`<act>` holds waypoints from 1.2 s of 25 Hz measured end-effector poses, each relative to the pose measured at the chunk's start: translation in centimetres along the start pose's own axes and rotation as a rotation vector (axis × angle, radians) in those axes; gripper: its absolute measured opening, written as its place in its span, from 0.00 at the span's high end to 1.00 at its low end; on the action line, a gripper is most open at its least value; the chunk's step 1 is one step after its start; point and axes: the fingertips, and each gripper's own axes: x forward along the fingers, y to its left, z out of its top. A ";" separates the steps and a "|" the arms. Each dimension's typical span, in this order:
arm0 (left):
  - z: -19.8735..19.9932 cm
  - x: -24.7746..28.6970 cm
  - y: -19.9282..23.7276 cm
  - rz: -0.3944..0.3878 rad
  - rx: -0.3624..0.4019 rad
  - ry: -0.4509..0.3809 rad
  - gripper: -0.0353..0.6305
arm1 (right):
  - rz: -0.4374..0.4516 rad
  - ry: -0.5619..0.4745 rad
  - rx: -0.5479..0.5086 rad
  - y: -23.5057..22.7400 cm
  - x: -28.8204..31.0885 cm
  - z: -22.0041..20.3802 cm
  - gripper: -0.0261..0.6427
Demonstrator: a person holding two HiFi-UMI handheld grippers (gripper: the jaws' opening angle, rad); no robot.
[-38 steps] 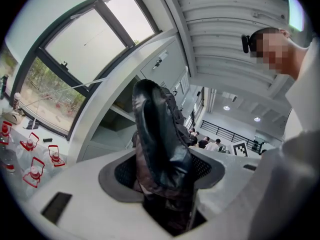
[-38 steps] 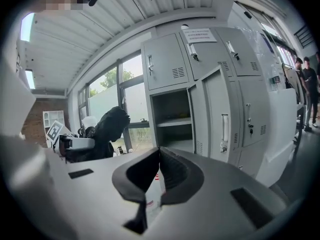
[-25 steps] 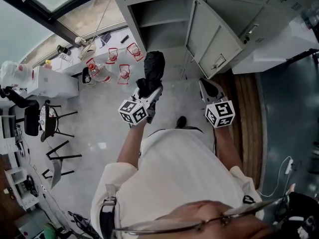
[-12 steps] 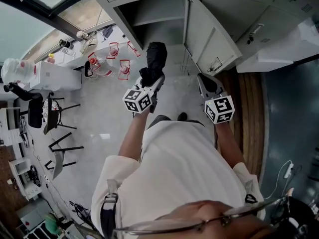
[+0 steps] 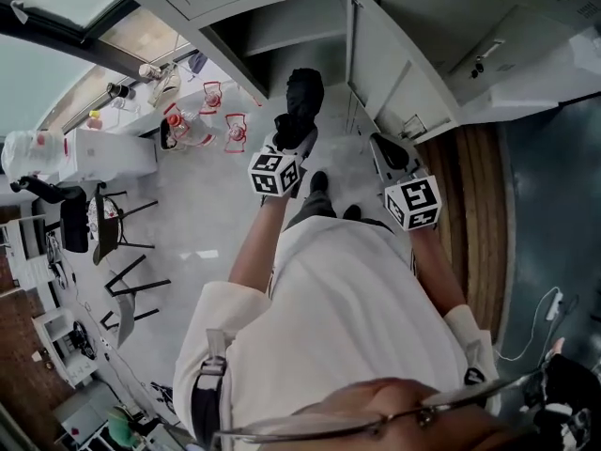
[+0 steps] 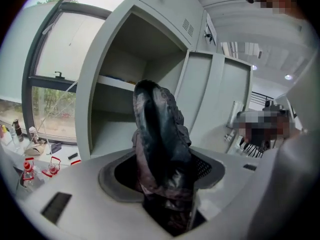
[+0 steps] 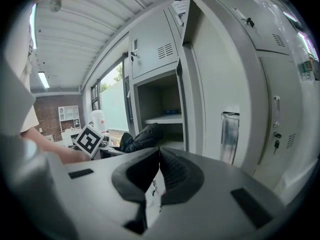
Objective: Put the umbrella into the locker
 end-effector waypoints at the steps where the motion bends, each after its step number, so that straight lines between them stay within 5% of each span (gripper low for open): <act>1: -0.1 0.6 0.4 -0.002 0.000 0.011 0.58 | -0.010 0.001 -0.002 -0.1 0.3 0.2 0.95; 6: 0.2 3.6 2.2 -0.002 0.070 0.066 0.58 | -0.055 0.000 -0.023 -0.3 1.7 1.6 0.95; 12: 1.2 7.4 3.9 0.022 0.266 0.128 0.58 | -0.111 0.015 -0.031 -0.3 2.3 1.9 0.95; 20: 1.9 11.9 7.4 0.079 0.355 0.216 0.58 | -0.186 0.040 -0.023 -0.8 2.5 1.4 0.95; 30: 2.3 16.9 10.7 0.113 0.590 0.294 0.58 | -0.250 0.062 -0.003 -1.0 2.9 1.2 0.95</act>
